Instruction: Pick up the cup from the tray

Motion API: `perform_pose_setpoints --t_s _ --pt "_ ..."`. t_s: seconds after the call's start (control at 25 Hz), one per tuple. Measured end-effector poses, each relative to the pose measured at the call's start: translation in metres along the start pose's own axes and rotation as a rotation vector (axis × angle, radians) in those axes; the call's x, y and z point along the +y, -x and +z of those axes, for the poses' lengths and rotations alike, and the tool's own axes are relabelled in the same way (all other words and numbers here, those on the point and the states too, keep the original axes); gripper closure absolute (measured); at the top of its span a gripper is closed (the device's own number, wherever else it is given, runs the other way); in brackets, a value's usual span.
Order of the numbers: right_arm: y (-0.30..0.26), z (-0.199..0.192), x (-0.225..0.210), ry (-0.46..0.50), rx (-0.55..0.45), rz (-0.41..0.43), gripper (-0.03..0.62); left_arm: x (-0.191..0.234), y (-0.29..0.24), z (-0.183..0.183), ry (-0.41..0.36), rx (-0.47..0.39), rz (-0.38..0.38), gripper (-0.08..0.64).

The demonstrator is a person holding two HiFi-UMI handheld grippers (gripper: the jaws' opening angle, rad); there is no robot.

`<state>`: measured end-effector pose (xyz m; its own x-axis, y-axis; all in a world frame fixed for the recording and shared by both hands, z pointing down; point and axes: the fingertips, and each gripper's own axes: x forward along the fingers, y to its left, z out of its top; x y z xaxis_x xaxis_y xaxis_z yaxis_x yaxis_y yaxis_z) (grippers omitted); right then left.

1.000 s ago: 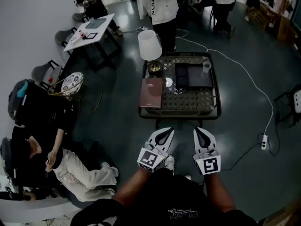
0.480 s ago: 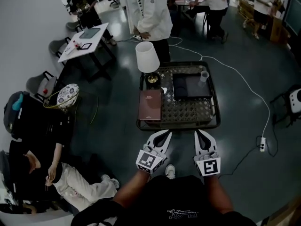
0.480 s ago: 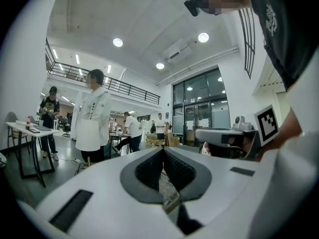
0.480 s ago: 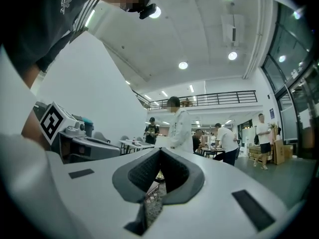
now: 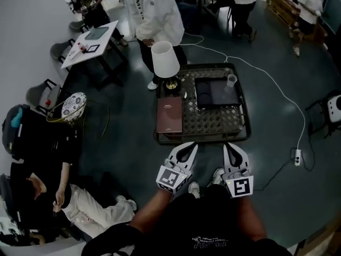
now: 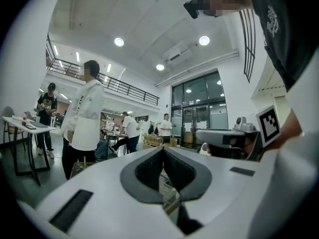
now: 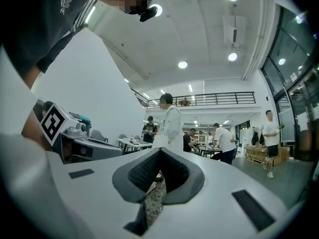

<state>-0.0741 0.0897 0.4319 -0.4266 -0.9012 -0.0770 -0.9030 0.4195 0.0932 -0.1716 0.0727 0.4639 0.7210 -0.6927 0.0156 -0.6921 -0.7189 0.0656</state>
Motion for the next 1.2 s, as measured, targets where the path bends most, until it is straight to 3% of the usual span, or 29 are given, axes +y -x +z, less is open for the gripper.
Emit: perform_pose_setpoints --t_s 0.52,1.2 --pt "-0.025 -0.007 -0.026 0.0 0.0 0.022 0.583 0.002 -0.045 0.005 -0.011 -0.005 -0.011 0.551" --pt "-0.061 -0.028 -0.109 -0.031 0.008 0.067 0.583 -0.003 -0.132 0.007 -0.016 0.006 -0.002 0.551"
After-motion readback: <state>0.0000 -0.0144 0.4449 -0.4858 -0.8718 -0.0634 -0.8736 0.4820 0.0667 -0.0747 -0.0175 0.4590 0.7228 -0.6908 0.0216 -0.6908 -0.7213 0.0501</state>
